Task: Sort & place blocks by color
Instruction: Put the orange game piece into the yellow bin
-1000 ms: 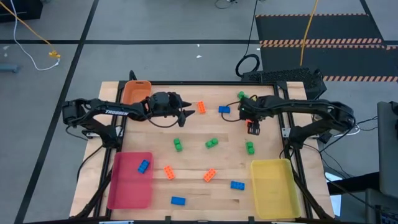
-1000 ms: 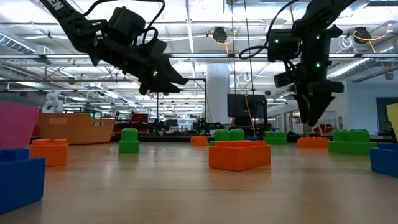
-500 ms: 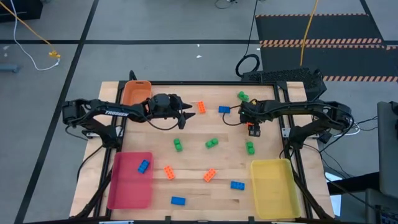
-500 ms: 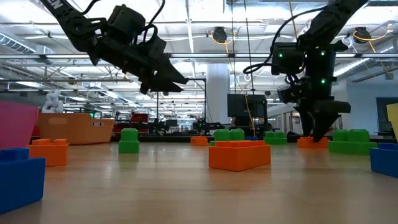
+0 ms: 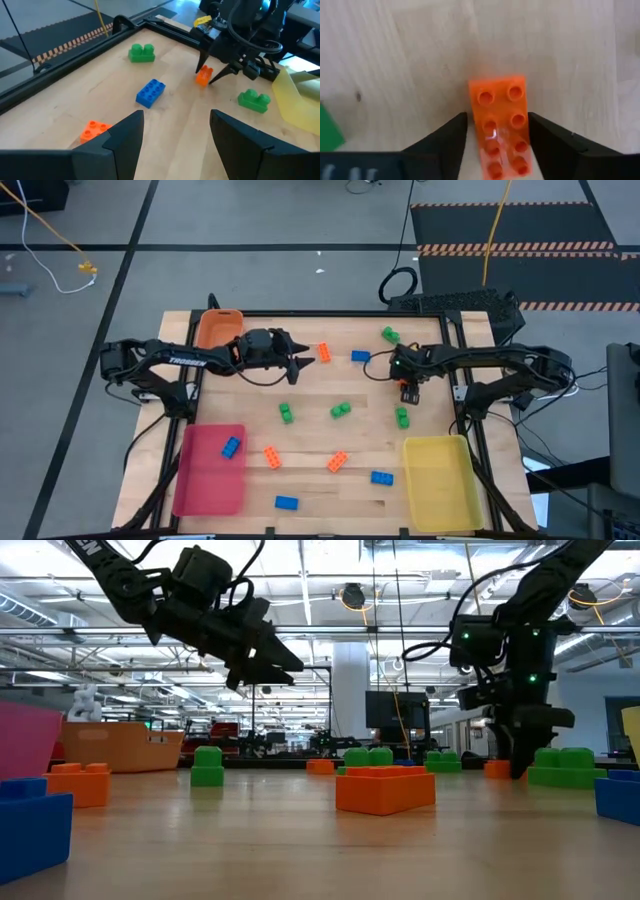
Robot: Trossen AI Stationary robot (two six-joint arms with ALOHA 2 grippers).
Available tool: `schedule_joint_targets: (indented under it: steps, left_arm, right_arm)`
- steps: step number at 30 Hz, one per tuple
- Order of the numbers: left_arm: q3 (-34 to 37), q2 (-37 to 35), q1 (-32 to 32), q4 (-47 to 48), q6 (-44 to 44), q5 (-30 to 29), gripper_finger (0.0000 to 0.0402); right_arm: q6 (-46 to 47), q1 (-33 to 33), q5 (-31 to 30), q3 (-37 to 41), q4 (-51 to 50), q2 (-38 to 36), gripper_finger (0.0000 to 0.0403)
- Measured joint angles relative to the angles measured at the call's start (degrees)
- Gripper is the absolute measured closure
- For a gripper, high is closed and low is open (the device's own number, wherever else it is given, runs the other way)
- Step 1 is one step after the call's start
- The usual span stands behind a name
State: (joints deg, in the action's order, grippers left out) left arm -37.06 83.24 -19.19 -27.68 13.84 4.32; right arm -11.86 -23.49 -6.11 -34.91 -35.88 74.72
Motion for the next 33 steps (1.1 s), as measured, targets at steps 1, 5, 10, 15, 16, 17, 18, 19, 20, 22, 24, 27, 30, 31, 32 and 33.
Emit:
schedule_joint_targets:
  steps: [1, 5, 10, 15, 16, 17, 18, 19, 20, 22, 24, 27, 30, 31, 32, 33]
  left_arm:
    - [0.0, 0.0, 0.0, 0.0, 0.2, 0.0, 0.0172]
    - [0.0, 0.0, 0.1, 0.1, 1.0, 0.0, 0.0172]
    - [0.0, 0.0, 0.2, 0.1, 1.3, 0.0, 0.0172]
    - [0.0, 0.0, 0.2, 0.2, 1.4, 0.0, 0.0172]
    - [0.0, 0.0, 0.2, 0.2, 1.4, 0.0, 0.0172]
    - [0.0, 0.0, 0.2, 0.4, 1.4, 0.0, 0.0172]
    - [0.0, 0.0, 0.2, 0.5, 1.4, 0.0, 0.0172]
    - [0.0, 0.0, 0.2, 0.5, 1.4, 0.0, 0.0172]
    - [0.0, 0.0, 0.2, 0.5, 1.4, 0.0, 0.0172]
    - [0.0, 0.0, 0.2, 0.6, 1.3, 0.1, 0.0172]
    - [0.0, 0.0, 0.2, 0.9, 1.4, 0.1, 0.0172]
    - [0.0, 0.0, 0.2, 0.9, 1.5, 0.3, 0.0172]
    - [0.0, 0.0, 0.2, 0.5, 2.5, 1.4, 0.0172]
    - [0.0, 0.0, 0.2, 0.4, 2.8, 1.7, 0.0172]
    - [0.0, 0.0, 0.2, 0.4, 2.9, 1.7, 0.0172]
    - [0.0, 0.0, 0.2, 0.4, 3.0, 1.8, 0.0172]
  right_arm:
    - [0.7, 0.1, 0.1, -0.1, -0.9, -0.7, 0.023]
    - [5.7, 0.0, 0.4, -2.1, -2.7, -3.2, 0.0277]
    - [12.0, 0.4, 4.5, -4.0, -5.1, -6.0, 0.0277]
    - [18.5, 3.3, 4.9, -6.5, -9.3, -9.3, 0.0277]
    - [19.9, 4.1, 4.9, -6.9, -9.4, -10.0, 0.0277]
    - [21.2, 4.9, 4.9, -7.2, -9.3, -10.7, 0.0277]
    - [22.4, 5.8, 4.9, -7.6, -9.4, -11.3, 0.0277]
    - [23.6, 6.7, 4.9, -7.9, -9.6, -11.8, 0.0277]
    - [24.7, 7.8, 4.8, -8.3, -10.0, -12.3, 0.0277]
    - [26.6, 10.0, 4.8, -9.7, -10.6, -13.3, 0.0277]
    - [27.9, 12.5, 4.8, -11.3, -11.2, -14.1, 0.0277]
    - [30.0, 16.3, 4.7, -13.6, -12.9, -15.0, 0.0277]
    - [32.9, 20.4, 4.6, -16.1, -16.7, -15.1, 0.0277]
    - [34.0, 21.9, 4.6, -16.9, -18.4, -15.1, 0.0277]
    - [35.2, 23.6, 4.5, -17.5, -20.0, -15.1, 0.0277]
    - [36.2, 25.3, 4.6, -18.0, -21.3, -15.1, 0.0277]
